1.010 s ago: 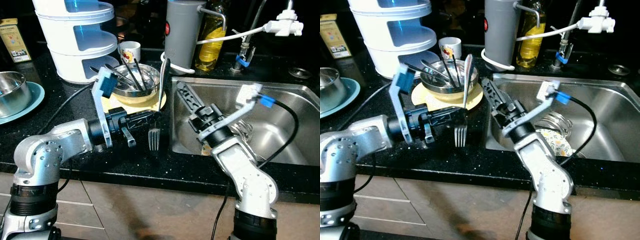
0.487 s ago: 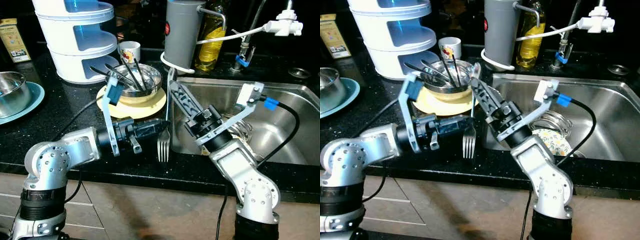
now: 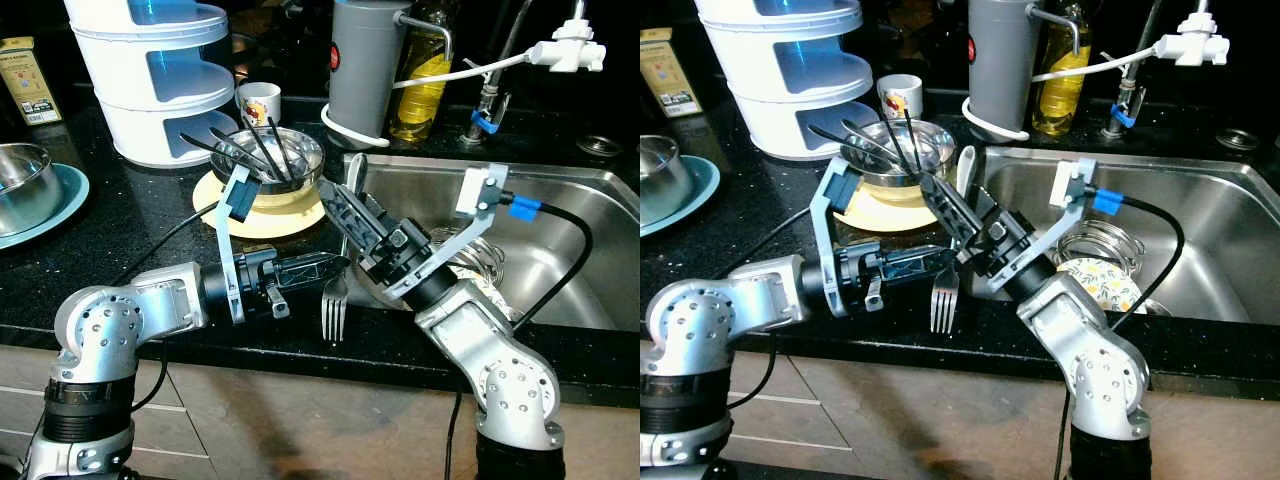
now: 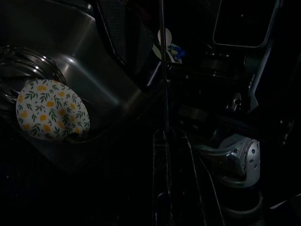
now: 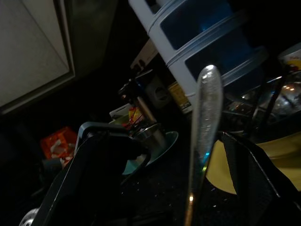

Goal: Kitchen organization

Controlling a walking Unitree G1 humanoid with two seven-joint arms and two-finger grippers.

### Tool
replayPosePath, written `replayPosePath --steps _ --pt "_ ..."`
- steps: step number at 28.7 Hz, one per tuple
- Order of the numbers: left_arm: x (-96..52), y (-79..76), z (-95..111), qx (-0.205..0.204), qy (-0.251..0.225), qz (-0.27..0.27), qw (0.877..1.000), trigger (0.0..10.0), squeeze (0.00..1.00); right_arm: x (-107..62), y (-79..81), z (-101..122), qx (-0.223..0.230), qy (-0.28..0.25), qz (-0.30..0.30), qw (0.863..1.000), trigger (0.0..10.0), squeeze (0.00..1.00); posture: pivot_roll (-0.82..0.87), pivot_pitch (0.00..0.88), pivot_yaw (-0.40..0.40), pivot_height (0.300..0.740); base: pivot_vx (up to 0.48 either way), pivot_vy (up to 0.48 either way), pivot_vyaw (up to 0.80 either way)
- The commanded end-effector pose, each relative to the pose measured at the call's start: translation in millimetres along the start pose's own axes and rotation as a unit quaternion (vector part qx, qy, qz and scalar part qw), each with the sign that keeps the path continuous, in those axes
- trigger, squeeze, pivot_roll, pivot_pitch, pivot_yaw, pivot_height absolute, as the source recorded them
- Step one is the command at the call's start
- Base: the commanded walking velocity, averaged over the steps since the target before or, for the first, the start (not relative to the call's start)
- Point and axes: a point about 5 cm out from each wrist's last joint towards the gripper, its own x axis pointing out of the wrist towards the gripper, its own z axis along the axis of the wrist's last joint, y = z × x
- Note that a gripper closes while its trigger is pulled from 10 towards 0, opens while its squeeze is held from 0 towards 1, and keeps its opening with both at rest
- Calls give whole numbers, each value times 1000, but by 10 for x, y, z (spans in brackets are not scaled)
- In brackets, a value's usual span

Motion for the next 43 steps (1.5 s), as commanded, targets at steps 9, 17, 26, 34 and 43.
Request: replayPosePath --steps 9,17,26,34,43 --pt "-23 -10 -21 -4 17 7 1000 0 0 -27 1 -36 3 6 12 1000 0 0 -67 138 -15 740 0 0 0" --pt "-20 3 -36 -10 21 13 1000 0 0 -33 -4 -10 -3 -4 12 1000 0 0 -70 136 -14 740 0 0 0" --pt "-24 5 -43 -11 23 15 1000 0 0 -45 -3 13 -1 -10 16 1000 0 0 -72 134 -12 740 0 0 0" --pt "-16 145 1 13 10 83 996 10000 1000 -42 -28 109 23 -50 9 998 0 0 -70 127 -8 740 0 0 0" --pt "-76 298 129 17 -38 160 986 10000 0 -36 -102 227 -9 -51 4 999 0 0 -62 108 -12 740 0 0 0"
